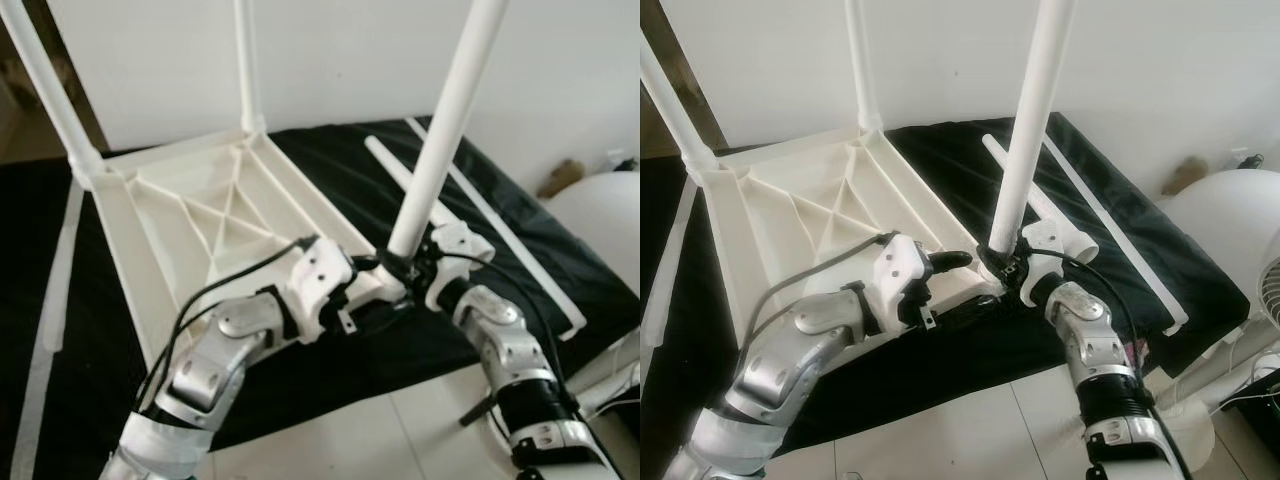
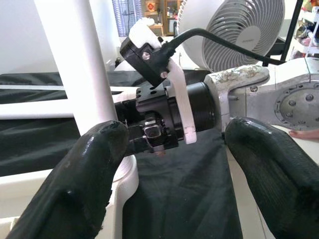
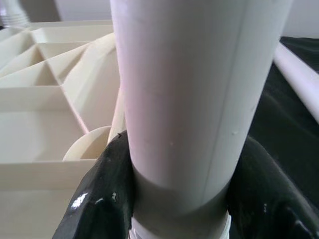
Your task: Building children table
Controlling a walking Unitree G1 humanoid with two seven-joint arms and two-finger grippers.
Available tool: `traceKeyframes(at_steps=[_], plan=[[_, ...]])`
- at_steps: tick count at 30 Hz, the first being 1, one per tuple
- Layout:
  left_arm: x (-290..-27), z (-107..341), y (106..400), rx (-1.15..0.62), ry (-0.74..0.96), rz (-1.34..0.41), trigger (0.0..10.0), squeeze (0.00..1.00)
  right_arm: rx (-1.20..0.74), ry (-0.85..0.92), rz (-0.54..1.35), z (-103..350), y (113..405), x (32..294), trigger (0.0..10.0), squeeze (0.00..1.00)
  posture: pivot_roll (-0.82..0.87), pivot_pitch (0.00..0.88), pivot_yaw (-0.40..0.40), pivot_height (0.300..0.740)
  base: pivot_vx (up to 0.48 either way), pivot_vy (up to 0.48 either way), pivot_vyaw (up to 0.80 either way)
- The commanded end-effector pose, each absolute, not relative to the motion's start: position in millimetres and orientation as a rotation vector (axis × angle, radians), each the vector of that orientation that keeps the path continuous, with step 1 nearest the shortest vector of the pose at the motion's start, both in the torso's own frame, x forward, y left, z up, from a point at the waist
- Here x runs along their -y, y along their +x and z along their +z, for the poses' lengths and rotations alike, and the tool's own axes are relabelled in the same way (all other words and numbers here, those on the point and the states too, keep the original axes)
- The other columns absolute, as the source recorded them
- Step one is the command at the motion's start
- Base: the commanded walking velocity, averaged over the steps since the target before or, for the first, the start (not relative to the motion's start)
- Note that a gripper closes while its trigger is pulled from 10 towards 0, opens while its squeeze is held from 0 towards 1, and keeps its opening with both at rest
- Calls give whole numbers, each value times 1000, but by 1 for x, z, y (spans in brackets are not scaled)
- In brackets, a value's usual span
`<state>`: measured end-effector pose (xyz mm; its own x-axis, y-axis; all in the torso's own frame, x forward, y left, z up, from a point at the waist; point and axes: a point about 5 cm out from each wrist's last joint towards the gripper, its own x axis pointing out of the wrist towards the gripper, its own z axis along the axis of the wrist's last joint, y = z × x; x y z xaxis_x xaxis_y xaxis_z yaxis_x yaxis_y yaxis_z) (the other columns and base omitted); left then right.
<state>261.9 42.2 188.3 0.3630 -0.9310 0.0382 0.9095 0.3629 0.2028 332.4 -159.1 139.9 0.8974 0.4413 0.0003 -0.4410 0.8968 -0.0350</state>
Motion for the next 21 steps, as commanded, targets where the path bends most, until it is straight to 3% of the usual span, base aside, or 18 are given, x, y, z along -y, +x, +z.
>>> traceKeyframes(at_steps=[1, 8, 9, 15, 21], plan=[[-39, 188, 259, 153, 154, -1209, 10000, 0, -80, 9, 334, 122, 327, 167, 10000, 0, -57, 60, -18, 740, 0, 0, 0], [-39, 188, 259, 153, 152, -1211, 10000, 0, -85, 68, 188, 119, 322, 160, 10000, 0, -59, 60, -18, 740, 0, 0, 0], [-39, 188, 259, 154, 150, -1211, 10000, 0, -107, 98, 78, 115, 317, 154, 10000, 0, -57, 59, -19, 740, 0, 0, 0], [-40, 187, 258, 150, 152, -1216, 10000, 0, -115, 165, -162, 111, 305, 139, 10000, 0, -51, 57, -19, 740, 0, 0, 0], [-40, 187, 257, 147, 153, -1225, 10000, 0, -121, 240, -139, 112, 302, 125, 10000, 0, -50, 52, -18, 740, 0, 0, 0]])
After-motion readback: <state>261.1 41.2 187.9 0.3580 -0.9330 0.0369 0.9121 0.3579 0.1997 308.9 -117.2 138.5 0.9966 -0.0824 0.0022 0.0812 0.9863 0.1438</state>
